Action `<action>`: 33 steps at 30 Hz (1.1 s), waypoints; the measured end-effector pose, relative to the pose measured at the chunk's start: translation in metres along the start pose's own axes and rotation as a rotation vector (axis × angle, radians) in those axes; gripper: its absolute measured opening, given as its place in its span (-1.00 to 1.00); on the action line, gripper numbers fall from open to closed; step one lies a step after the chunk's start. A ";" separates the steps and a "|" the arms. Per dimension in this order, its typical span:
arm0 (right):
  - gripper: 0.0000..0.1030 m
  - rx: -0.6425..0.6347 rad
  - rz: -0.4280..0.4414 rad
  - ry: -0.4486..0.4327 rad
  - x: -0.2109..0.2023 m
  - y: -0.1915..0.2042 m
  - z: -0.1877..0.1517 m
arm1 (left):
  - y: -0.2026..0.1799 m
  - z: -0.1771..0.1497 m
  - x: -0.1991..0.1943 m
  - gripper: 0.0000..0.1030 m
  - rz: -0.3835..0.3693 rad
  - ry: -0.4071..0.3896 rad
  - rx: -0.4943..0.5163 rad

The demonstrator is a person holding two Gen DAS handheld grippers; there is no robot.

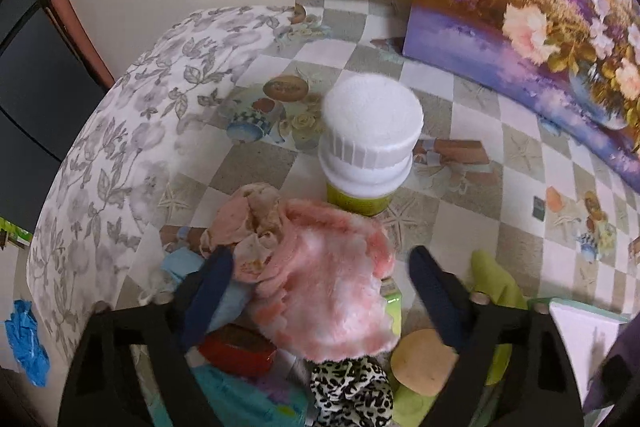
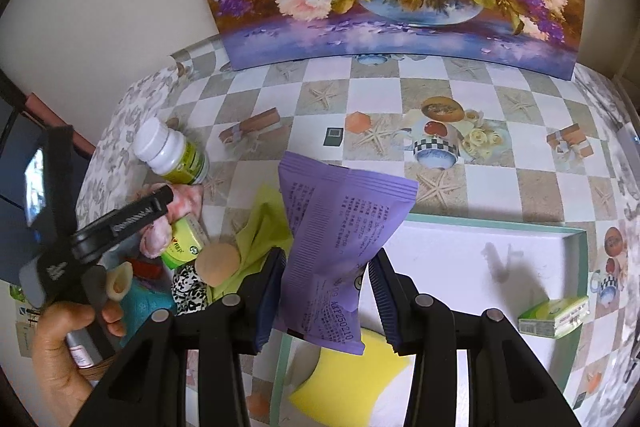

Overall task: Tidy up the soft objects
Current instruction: 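Grasp the pink towel with the left tool while the right tool lifts the purple packet, then carry the pink towel and purple packet into the tray and release both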

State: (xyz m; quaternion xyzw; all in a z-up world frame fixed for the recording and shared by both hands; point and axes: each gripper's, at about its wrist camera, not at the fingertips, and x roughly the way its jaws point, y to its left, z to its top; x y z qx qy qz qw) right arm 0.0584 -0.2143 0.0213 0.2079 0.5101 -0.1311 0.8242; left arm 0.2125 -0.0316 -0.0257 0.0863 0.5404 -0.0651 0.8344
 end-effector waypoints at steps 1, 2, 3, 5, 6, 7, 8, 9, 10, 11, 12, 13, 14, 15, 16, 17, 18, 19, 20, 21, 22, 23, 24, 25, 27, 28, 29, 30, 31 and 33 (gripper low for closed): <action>-0.11 0.001 -0.001 0.000 0.000 -0.001 0.000 | -0.001 0.000 0.003 0.54 0.000 0.004 0.004; -0.11 0.004 -0.002 -0.002 0.000 -0.001 0.000 | -0.002 -0.001 0.006 0.48 -0.001 0.008 0.007; -0.11 0.005 -0.003 -0.003 -0.001 -0.002 0.000 | -0.003 -0.002 0.009 0.43 0.003 0.011 0.011; -0.11 0.007 -0.005 -0.005 -0.001 -0.002 0.000 | -0.004 -0.003 0.012 0.07 0.007 0.013 0.016; -0.11 0.006 -0.005 -0.005 -0.001 -0.002 0.000 | -0.003 -0.003 0.013 0.00 0.000 0.014 0.015; -0.11 0.005 -0.005 -0.005 -0.001 -0.002 0.000 | -0.002 -0.003 0.013 -0.12 -0.016 0.010 0.013; -0.11 0.005 -0.005 -0.004 -0.001 -0.003 0.000 | -0.002 -0.003 0.013 -0.23 -0.030 0.006 0.010; -0.11 0.003 -0.005 -0.004 -0.002 -0.002 0.000 | -0.001 -0.003 0.013 -0.28 -0.044 0.002 0.005; -0.11 0.002 -0.005 -0.005 -0.002 -0.003 -0.001 | 0.000 -0.002 0.013 -0.36 -0.052 0.000 0.002; -0.11 0.001 -0.005 -0.005 -0.003 -0.003 -0.001 | 0.000 -0.003 0.014 -0.46 -0.056 -0.004 0.000; -0.11 0.002 -0.005 -0.006 -0.003 -0.003 -0.001 | 0.001 -0.003 0.014 -0.52 -0.055 -0.006 0.000; -0.11 0.003 -0.004 -0.009 -0.005 -0.003 -0.001 | 0.002 -0.003 0.016 -0.66 -0.055 -0.006 -0.001; -0.11 0.004 -0.004 -0.012 -0.006 -0.004 0.000 | 0.003 -0.003 0.016 -0.75 -0.058 -0.006 -0.004; -0.11 0.006 -0.003 -0.015 -0.008 -0.005 0.000 | 0.004 -0.003 0.015 -0.77 -0.065 -0.007 -0.011; -0.11 0.007 -0.003 -0.019 -0.010 -0.006 0.000 | 0.006 -0.002 0.014 -0.79 -0.075 -0.010 -0.021; -0.11 0.007 -0.003 -0.022 -0.011 -0.006 0.000 | 0.008 -0.001 0.012 -0.81 -0.080 -0.014 -0.027; -0.11 0.007 -0.002 -0.025 -0.013 -0.007 0.000 | 0.009 0.000 0.009 -0.81 -0.081 -0.023 -0.033; -0.11 0.008 0.000 -0.029 -0.015 -0.008 0.000 | 0.011 0.000 0.004 -0.82 -0.081 -0.033 -0.037; -0.11 0.010 0.005 -0.034 -0.018 -0.008 0.000 | 0.012 0.001 0.001 -0.82 -0.083 -0.040 -0.040; -0.11 0.011 0.009 -0.039 -0.021 -0.009 0.000 | 0.014 0.002 -0.004 -0.83 -0.090 -0.048 -0.047; -0.11 0.013 0.012 -0.046 -0.024 -0.010 0.000 | 0.017 0.003 -0.010 -0.83 -0.104 -0.055 -0.058; -0.11 0.015 0.017 -0.056 -0.029 -0.011 0.001 | 0.020 0.004 -0.015 -0.83 -0.115 -0.061 -0.067; -0.11 0.017 0.021 -0.067 -0.034 -0.012 0.001 | 0.021 0.004 -0.020 -0.83 -0.123 -0.067 -0.075; -0.11 0.019 0.024 -0.075 -0.038 -0.012 0.001 | 0.023 0.005 -0.027 -0.83 -0.129 -0.077 -0.081; -0.11 0.024 0.030 -0.098 -0.048 -0.014 0.002 | 0.025 0.006 -0.046 -0.83 -0.135 -0.109 -0.086; -0.11 0.025 0.031 -0.106 -0.052 -0.016 0.002 | 0.026 0.006 -0.052 -0.83 -0.140 -0.119 -0.088; -0.11 0.027 0.031 -0.117 -0.058 -0.017 0.002 | 0.026 0.006 -0.064 -0.83 -0.156 -0.135 -0.092; -0.11 0.029 0.030 -0.125 -0.062 -0.019 0.002 | 0.026 0.006 -0.071 -0.83 -0.167 -0.144 -0.093; -0.11 0.032 0.029 -0.133 -0.066 -0.021 0.002 | 0.026 0.005 -0.080 -0.83 -0.179 -0.155 -0.093; -0.11 0.043 0.027 -0.150 -0.075 -0.028 0.002 | 0.022 0.003 -0.099 -0.83 -0.198 -0.182 -0.084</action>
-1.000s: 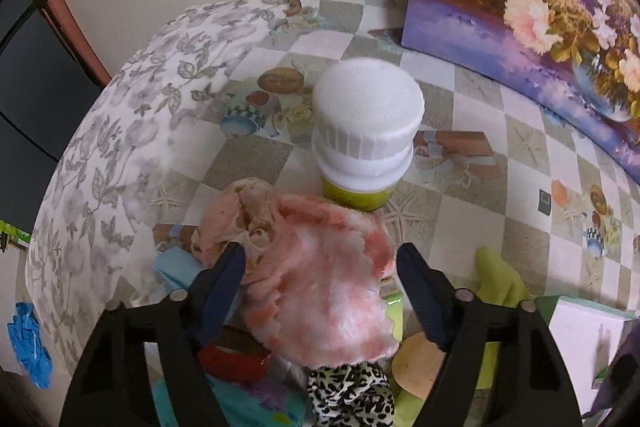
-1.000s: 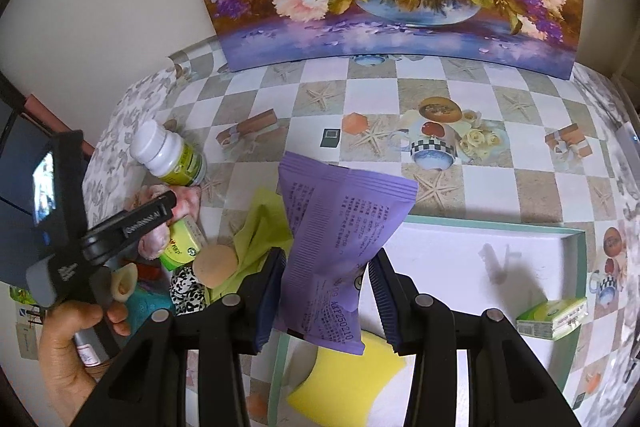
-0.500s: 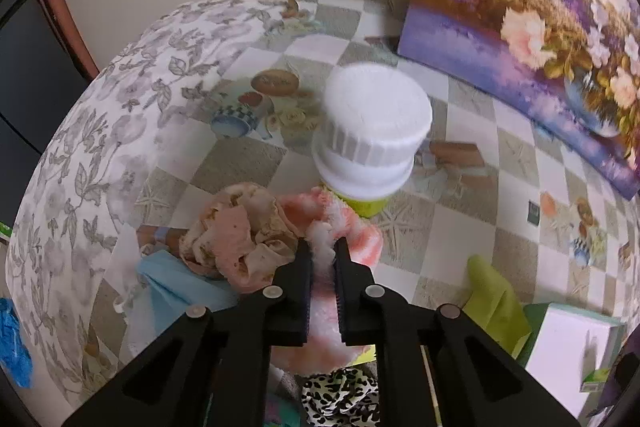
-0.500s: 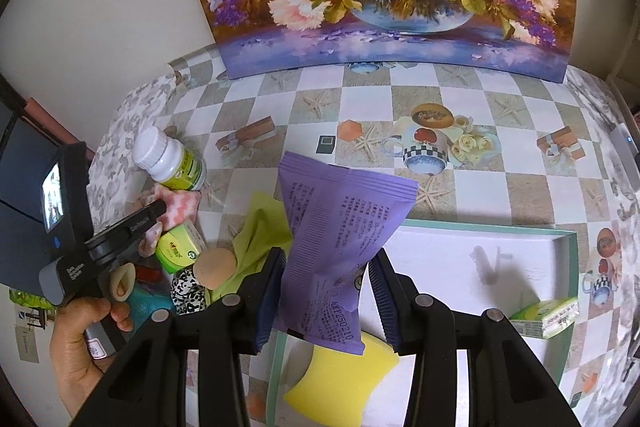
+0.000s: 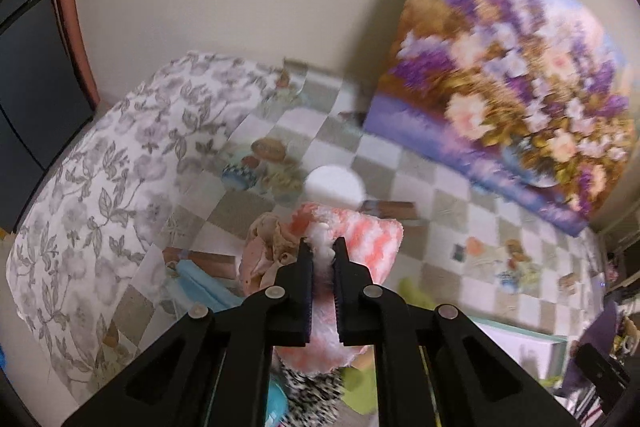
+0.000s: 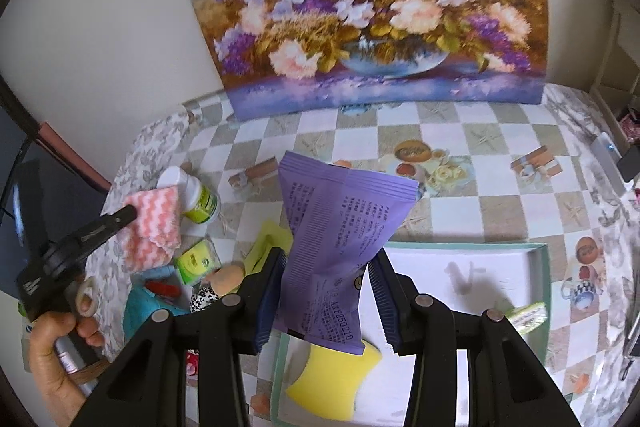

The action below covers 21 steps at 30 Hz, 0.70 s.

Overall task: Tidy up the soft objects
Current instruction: 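Carry the pink towel and purple packet into the tray and release both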

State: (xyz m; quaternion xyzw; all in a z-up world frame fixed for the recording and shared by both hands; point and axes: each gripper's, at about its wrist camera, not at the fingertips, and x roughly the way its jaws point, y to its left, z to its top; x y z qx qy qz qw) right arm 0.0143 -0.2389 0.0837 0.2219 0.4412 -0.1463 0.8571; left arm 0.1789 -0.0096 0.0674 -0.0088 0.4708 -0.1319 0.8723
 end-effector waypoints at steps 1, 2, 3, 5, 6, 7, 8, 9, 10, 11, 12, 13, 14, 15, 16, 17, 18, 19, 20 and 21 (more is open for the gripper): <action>-0.11 0.006 -0.002 -0.007 -0.005 -0.003 0.001 | -0.004 0.000 -0.007 -0.83 -0.006 -0.008 0.008; -0.11 0.011 -0.004 -0.013 -0.008 -0.006 0.001 | -0.007 0.000 -0.012 -0.83 -0.011 -0.015 0.018; -0.11 0.020 -0.010 -0.023 -0.013 -0.011 0.001 | -0.012 -0.001 -0.019 -0.83 -0.018 -0.023 0.029; -0.11 0.033 -0.019 -0.035 -0.020 -0.021 0.001 | -0.023 -0.002 -0.031 -0.83 -0.036 -0.037 0.051; -0.11 0.040 -0.023 -0.038 -0.023 -0.025 0.001 | -0.029 -0.004 -0.037 -0.83 -0.048 -0.043 0.063; -0.11 0.046 -0.026 -0.038 -0.024 -0.030 0.001 | -0.036 -0.005 -0.041 -0.83 -0.059 -0.045 0.078; -0.11 0.056 -0.033 -0.036 -0.024 -0.036 0.001 | -0.044 -0.007 -0.045 -0.83 -0.066 -0.045 0.093; -0.11 0.061 -0.039 -0.033 -0.024 -0.040 0.000 | -0.051 -0.010 -0.047 -0.83 -0.071 -0.046 0.106; -0.11 0.068 -0.049 -0.026 -0.022 -0.046 -0.001 | -0.060 -0.013 -0.049 -0.83 -0.077 -0.044 0.124; -0.11 0.072 -0.055 -0.019 -0.020 -0.049 -0.002 | -0.069 -0.018 -0.049 -0.83 -0.085 -0.038 0.142; -0.11 0.078 -0.059 -0.008 -0.016 -0.054 -0.003 | -0.080 -0.022 -0.048 -0.83 -0.101 -0.025 0.159; -0.11 0.088 -0.063 0.013 -0.009 -0.059 -0.005 | -0.091 -0.028 -0.045 -0.83 -0.124 -0.006 0.175; -0.11 0.094 -0.066 0.026 -0.004 -0.063 -0.008 | -0.099 -0.031 -0.043 -0.83 -0.141 0.009 0.186; -0.11 0.101 -0.071 0.044 0.001 -0.067 -0.011 | -0.109 -0.035 -0.040 -0.83 -0.162 0.025 0.200; -0.11 0.106 -0.077 0.062 0.008 -0.071 -0.013 | -0.118 -0.040 -0.036 -0.83 -0.177 0.035 0.214; -0.11 0.110 -0.081 0.080 0.015 -0.074 -0.015 | -0.130 -0.045 -0.032 -0.83 -0.187 0.047 0.235; -0.11 0.113 -0.083 0.094 0.020 -0.078 -0.017 | -0.138 -0.049 -0.029 -0.83 -0.193 0.057 0.251; -0.11 0.118 -0.090 0.110 0.027 -0.082 -0.019 | -0.147 -0.055 -0.024 -0.83 -0.200 0.072 0.267; -0.11 0.122 -0.096 0.122 0.032 -0.086 -0.021 | -0.153 -0.059 -0.021 -0.83 -0.205 0.085 0.276; -0.11 0.129 -0.103 0.139 0.037 -0.090 -0.023 | -0.160 -0.063 -0.015 -0.83 -0.210 0.104 0.286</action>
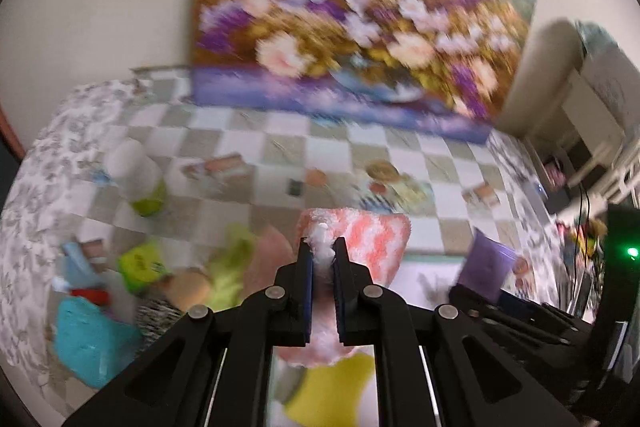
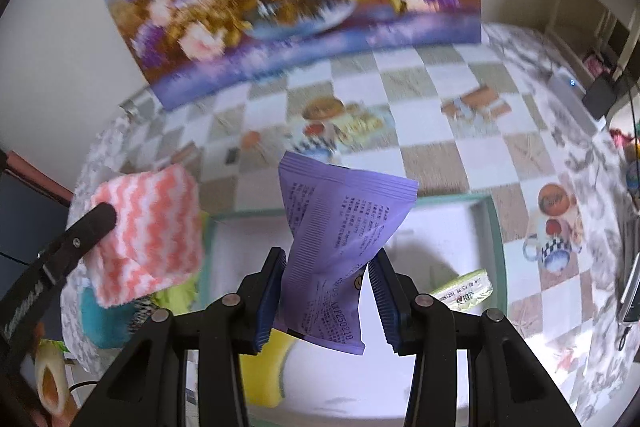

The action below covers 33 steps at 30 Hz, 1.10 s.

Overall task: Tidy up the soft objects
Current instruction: 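Carry the pink towel and purple packet into the tray and release both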

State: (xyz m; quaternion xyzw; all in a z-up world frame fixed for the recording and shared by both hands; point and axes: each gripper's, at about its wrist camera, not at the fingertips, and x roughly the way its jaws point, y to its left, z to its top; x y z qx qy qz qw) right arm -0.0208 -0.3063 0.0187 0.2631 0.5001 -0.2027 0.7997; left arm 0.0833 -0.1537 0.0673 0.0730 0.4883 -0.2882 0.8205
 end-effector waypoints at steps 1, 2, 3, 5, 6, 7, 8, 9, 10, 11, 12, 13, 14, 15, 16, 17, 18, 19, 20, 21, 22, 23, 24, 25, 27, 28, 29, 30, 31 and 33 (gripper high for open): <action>-0.11 0.008 -0.004 0.014 0.006 -0.004 -0.001 | -0.005 -0.002 0.005 -0.83 -0.006 0.014 0.006; -0.11 0.013 -0.006 0.024 0.010 -0.008 -0.001 | -0.009 -0.004 0.011 -0.83 -0.009 0.027 0.012; -0.11 0.016 -0.010 0.033 0.013 -0.010 -0.002 | -0.014 -0.006 0.016 -0.83 -0.010 0.037 0.018; -0.11 0.017 -0.028 0.046 0.018 -0.016 -0.003 | -0.022 -0.009 0.023 -0.83 -0.014 0.049 0.028; -0.11 0.017 -0.039 0.050 0.020 -0.018 -0.003 | -0.026 -0.010 0.028 -0.83 -0.015 0.060 0.034; -0.11 0.019 -0.051 0.056 0.023 -0.022 -0.004 | -0.030 -0.012 0.033 -0.83 -0.018 0.072 0.040; -0.11 0.022 -0.058 0.061 0.024 -0.023 -0.004 | -0.033 -0.014 0.036 -0.83 -0.023 0.083 0.044; -0.11 0.025 -0.068 0.066 0.026 -0.026 -0.004 | -0.035 -0.014 0.040 -0.83 -0.027 0.091 0.047; -0.11 0.027 -0.075 0.069 0.027 -0.028 -0.004 | -0.038 -0.016 0.044 -0.83 -0.034 0.104 0.050; -0.11 0.030 -0.083 0.073 0.028 -0.031 -0.004 | -0.041 -0.018 0.047 -0.83 -0.041 0.115 0.053; -0.11 0.034 -0.091 0.077 0.030 -0.034 -0.004 | -0.043 -0.019 0.051 -0.83 -0.047 0.126 0.056; -0.10 0.040 -0.098 0.081 0.031 -0.037 -0.004 | -0.044 -0.021 0.055 -0.83 -0.054 0.139 0.055; -0.10 0.042 -0.102 0.084 0.032 -0.039 -0.004 | -0.046 -0.024 0.060 -0.83 -0.062 0.155 0.053; -0.10 0.044 -0.106 0.087 0.033 -0.041 -0.004 | -0.047 -0.026 0.064 -0.83 -0.066 0.166 0.051; -0.10 0.045 -0.112 0.091 0.034 -0.042 -0.004 | -0.048 -0.028 0.069 -0.83 -0.069 0.179 0.050; -0.10 0.044 -0.114 0.095 0.035 -0.043 -0.004 | -0.049 -0.030 0.072 -0.83 -0.068 0.188 0.050; -0.10 0.043 -0.116 0.101 0.037 -0.044 -0.005 | -0.050 -0.034 0.078 -0.83 -0.065 0.202 0.052; -0.10 0.042 -0.117 0.110 0.040 -0.045 -0.005 | -0.050 -0.036 0.082 -0.82 -0.062 0.212 0.052; -0.10 0.042 -0.118 0.117 0.042 -0.045 -0.007 | -0.050 -0.038 0.086 -0.82 -0.058 0.223 0.052; -0.10 0.043 -0.119 0.127 0.046 -0.046 -0.008 | -0.050 -0.042 0.092 -0.82 -0.055 0.239 0.052; -0.10 0.044 -0.121 0.135 0.049 -0.047 -0.008 | -0.050 -0.044 0.096 -0.82 -0.053 0.250 0.050; -0.10 0.041 -0.124 0.140 0.050 -0.047 -0.009 | -0.049 -0.047 0.099 -0.82 -0.051 0.262 0.047; -0.10 0.041 -0.122 0.142 0.051 -0.047 -0.009 | -0.048 -0.047 0.102 -0.82 -0.051 0.269 0.046; -0.10 0.041 -0.118 0.142 0.051 -0.047 -0.009 | -0.048 -0.048 0.103 -0.82 -0.054 0.277 0.044; -0.09 0.041 -0.119 0.141 0.050 -0.047 -0.009 | -0.046 -0.047 0.102 -0.78 -0.063 0.282 0.032; -0.09 0.042 -0.121 0.140 0.050 -0.047 -0.009 | -0.045 -0.044 0.100 -0.68 -0.065 0.278 0.025; -0.09 0.044 -0.121 0.140 0.049 -0.047 -0.009 | -0.044 -0.042 0.098 -0.50 -0.067 0.272 0.022; -0.09 0.046 -0.119 0.140 0.048 -0.047 -0.008 | -0.042 -0.040 0.094 -0.39 -0.070 0.264 0.020; -0.09 0.050 -0.113 0.138 0.046 -0.047 -0.008 | -0.041 -0.038 0.091 -0.17 -0.074 0.258 0.017; -0.04 0.057 -0.094 0.127 0.040 -0.045 -0.005 | -0.035 -0.032 0.083 -0.02 -0.079 0.247 0.002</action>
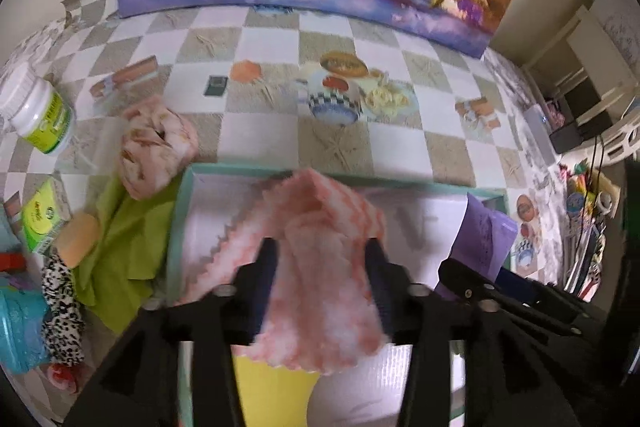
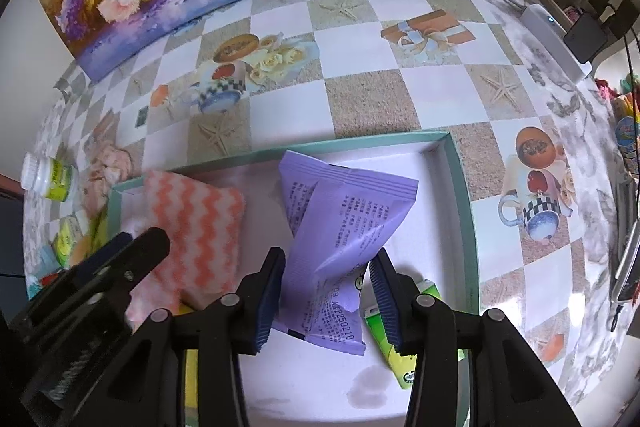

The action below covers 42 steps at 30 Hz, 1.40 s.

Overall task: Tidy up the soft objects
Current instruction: 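Carry the pink towel and purple packet into the tray and release both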

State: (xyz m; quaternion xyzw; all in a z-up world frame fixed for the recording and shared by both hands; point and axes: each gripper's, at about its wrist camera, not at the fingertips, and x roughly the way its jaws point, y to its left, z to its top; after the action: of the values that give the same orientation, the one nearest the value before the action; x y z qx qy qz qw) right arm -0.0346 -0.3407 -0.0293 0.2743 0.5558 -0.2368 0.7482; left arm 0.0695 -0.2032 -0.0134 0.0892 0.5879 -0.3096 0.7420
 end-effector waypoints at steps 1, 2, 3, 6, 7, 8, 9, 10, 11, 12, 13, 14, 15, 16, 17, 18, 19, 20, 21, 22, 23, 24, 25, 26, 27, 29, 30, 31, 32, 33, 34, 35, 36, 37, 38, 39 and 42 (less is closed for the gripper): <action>-0.02 -0.001 0.005 -0.007 -0.003 0.001 0.001 | 0.002 0.002 -0.005 0.01 -0.003 -0.010 -0.007; 0.08 -0.006 0.005 -0.017 -0.009 0.002 0.001 | 0.005 0.004 -0.011 0.08 -0.001 -0.023 -0.014; 0.15 -0.011 0.000 -0.026 -0.013 0.004 0.001 | 0.007 0.006 -0.019 0.15 0.003 -0.038 -0.017; 0.16 -0.025 -0.010 -0.055 -0.027 0.008 0.003 | 0.014 0.011 -0.040 0.33 0.039 -0.086 -0.025; 0.17 -0.026 -0.011 -0.069 -0.034 0.010 0.004 | 0.017 0.013 -0.046 0.38 0.052 -0.100 -0.028; 0.20 -0.027 -0.012 -0.081 -0.038 0.010 0.004 | 0.020 0.013 -0.053 0.42 0.064 -0.115 -0.032; 0.23 -0.029 -0.014 -0.100 -0.045 0.011 0.005 | 0.023 0.015 -0.060 0.43 0.075 -0.131 -0.037; 0.24 -0.031 -0.016 -0.113 -0.050 0.013 0.005 | 0.027 0.016 -0.067 0.43 0.085 -0.148 -0.042; 0.25 -0.034 -0.017 -0.130 -0.057 0.014 0.006 | 0.031 0.016 -0.072 0.45 0.096 -0.162 -0.046; 0.25 -0.037 -0.017 -0.146 -0.063 0.015 0.006 | 0.034 0.018 -0.076 0.47 0.106 -0.171 -0.050; 0.26 -0.039 -0.018 -0.161 -0.069 0.016 0.006 | 0.038 0.019 -0.081 0.61 0.122 -0.183 -0.057; 0.26 -0.043 -0.020 -0.177 -0.076 0.018 0.006 | 0.042 0.019 -0.086 0.75 0.140 -0.194 -0.065; 0.27 -0.046 -0.023 -0.189 -0.081 0.019 0.006 | 0.045 0.019 -0.089 0.76 0.154 -0.203 -0.072; 0.28 -0.051 -0.025 -0.203 -0.086 0.021 0.006 | 0.050 0.020 -0.093 0.76 0.169 -0.212 -0.080; 0.33 -0.054 -0.026 -0.212 -0.090 0.022 0.005 | 0.054 0.020 -0.095 0.76 0.182 -0.217 -0.088; 0.41 -0.058 -0.026 -0.220 -0.092 0.024 0.005 | 0.059 0.021 -0.097 0.76 0.193 -0.220 -0.098; 0.44 -0.061 -0.026 -0.227 -0.094 0.026 0.005 | 0.064 0.021 -0.098 0.76 0.200 -0.221 -0.109; 0.45 -0.065 -0.025 -0.232 -0.095 0.027 0.005 | 0.071 0.022 -0.098 0.76 0.204 -0.217 -0.124; 0.45 -0.066 -0.025 -0.231 -0.094 0.029 0.005 | 0.076 0.021 -0.097 0.76 0.206 -0.213 -0.135; 0.45 -0.064 -0.029 -0.221 -0.090 0.030 0.005 | 0.083 0.021 -0.096 0.77 0.210 -0.206 -0.150; 0.45 -0.060 -0.032 -0.214 -0.087 0.031 0.005 | 0.089 0.021 -0.096 0.77 0.216 -0.201 -0.163; 0.45 -0.055 -0.038 -0.203 -0.083 0.032 0.004 | 0.094 0.021 -0.096 0.77 0.224 -0.198 -0.173; 0.45 -0.053 -0.043 -0.194 -0.079 0.034 0.004 | 0.100 0.020 -0.096 0.77 0.236 -0.197 -0.185; 0.45 -0.058 -0.045 -0.185 -0.075 0.038 0.003 | 0.106 0.020 -0.096 0.79 0.251 -0.197 -0.195; 0.45 -0.064 -0.043 -0.182 -0.072 0.041 0.003 | 0.114 0.020 -0.097 0.80 0.267 -0.198 -0.205; 0.54 -0.076 -0.036 -0.176 -0.068 0.050 0.001 | 0.128 0.019 -0.099 0.88 0.294 -0.198 -0.229; 0.64 -0.085 -0.032 -0.176 -0.065 0.056 0.000 | 0.139 0.018 -0.101 0.88 0.308 -0.202 -0.247; 0.72 -0.093 -0.030 -0.178 -0.064 0.061 -0.001 | 0.145 0.017 -0.102 0.88 0.317 -0.205 -0.258; 0.88 -0.101 -0.029 -0.181 -0.063 0.066 -0.001 | 0.155 0.016 -0.105 0.89 0.333 -0.210 -0.276; 1.00 -0.112 -0.026 -0.185 -0.062 0.072 -0.002 | 0.163 0.015 -0.107 0.90 0.348 -0.214 -0.288; 1.00 -0.129 -0.022 -0.190 -0.062 0.080 -0.003 | 0.171 0.013 -0.110 0.94 0.365 -0.218 -0.301; 1.00 -0.136 -0.020 -0.190 -0.061 0.085 -0.004 | 0.176 0.012 -0.112 0.98 0.375 -0.221 -0.311; 1.00 -0.142 -0.014 -0.188 -0.060 0.091 -0.005 | 0.186 0.010 -0.114 1.00 0.390 -0.228 -0.334; 1.00 -0.148 -0.006 -0.186 -0.059 0.096 -0.006 | 0.194 0.009 -0.117 1.00 0.396 -0.232 -0.350; 1.00 -0.157 0.005 -0.181 -0.057 0.103 -0.007 | 0.199 0.008 -0.119 1.00 0.398 -0.235 -0.361; 1.00 -0.166 0.010 -0.177 -0.056 0.108 -0.008 | 0.205 0.006 -0.122 1.00 0.401 -0.238 -0.374; 1.00 -0.205 0.017 -0.160 -0.051 0.127 -0.012 | 0.223 0.003 -0.129 1.00 0.405 -0.247 -0.398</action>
State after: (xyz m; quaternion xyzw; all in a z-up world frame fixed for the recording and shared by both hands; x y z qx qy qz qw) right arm 0.0269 -0.2362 0.0352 0.1814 0.5134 -0.1938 0.8161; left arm 0.1827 0.0179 0.0558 0.0192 0.5127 -0.0424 0.8573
